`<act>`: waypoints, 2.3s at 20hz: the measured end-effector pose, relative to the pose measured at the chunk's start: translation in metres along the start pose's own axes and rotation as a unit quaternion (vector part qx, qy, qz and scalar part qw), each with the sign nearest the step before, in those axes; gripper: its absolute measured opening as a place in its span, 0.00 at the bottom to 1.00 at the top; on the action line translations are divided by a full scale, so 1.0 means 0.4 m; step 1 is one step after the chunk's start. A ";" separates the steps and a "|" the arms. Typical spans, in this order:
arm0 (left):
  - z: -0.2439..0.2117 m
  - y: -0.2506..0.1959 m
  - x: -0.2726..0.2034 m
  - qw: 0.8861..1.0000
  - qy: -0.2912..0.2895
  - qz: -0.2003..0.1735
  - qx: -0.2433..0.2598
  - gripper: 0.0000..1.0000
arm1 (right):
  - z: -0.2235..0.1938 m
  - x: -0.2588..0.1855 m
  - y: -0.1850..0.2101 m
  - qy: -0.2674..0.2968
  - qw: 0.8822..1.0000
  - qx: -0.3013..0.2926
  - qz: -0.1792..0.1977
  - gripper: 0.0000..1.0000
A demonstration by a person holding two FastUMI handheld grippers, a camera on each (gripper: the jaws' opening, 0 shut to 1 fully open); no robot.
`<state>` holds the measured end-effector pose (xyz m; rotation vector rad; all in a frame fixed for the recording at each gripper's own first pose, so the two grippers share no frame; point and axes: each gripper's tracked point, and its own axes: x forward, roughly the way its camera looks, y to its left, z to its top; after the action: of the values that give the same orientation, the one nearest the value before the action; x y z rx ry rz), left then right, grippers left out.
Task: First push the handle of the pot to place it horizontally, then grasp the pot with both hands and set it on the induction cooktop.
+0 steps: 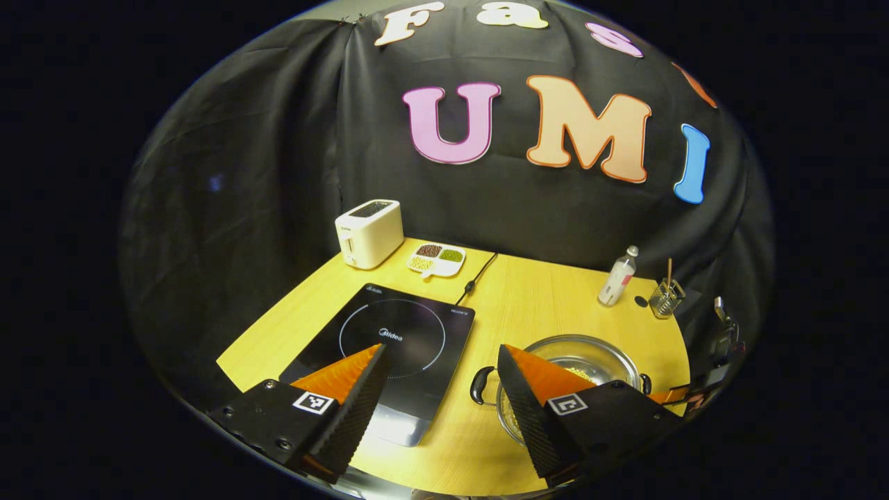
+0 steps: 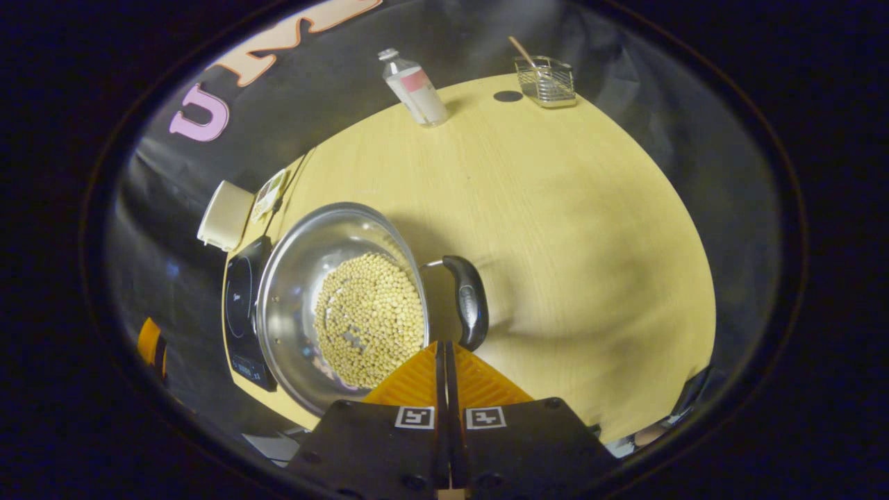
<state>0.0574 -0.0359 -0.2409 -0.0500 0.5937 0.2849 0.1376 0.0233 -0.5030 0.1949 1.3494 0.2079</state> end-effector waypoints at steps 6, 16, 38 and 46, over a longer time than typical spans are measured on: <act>-0.080 -0.007 0.061 0.999 0.051 -0.010 0.007 0.96 | 0.012 -0.035 -0.011 0.003 1.000 -0.002 0.003 0.16; -0.208 -0.095 0.167 0.982 0.147 -0.107 0.044 0.96 | 0.080 -0.045 -0.033 0.021 0.999 0.022 0.023 0.75; -0.397 -0.179 0.319 0.928 0.335 -0.151 0.062 0.77 | 0.059 0.130 0.018 0.111 0.989 -0.060 0.082 0.75; -0.423 -0.170 0.339 0.917 0.369 -0.140 0.050 0.66 | 0.052 0.157 -0.001 0.128 0.988 -0.057 0.067 0.57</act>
<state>0.0914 -0.0889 -0.4590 -0.1472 1.3401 -0.0607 0.1709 0.0386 -0.5579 0.1674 1.5749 0.4341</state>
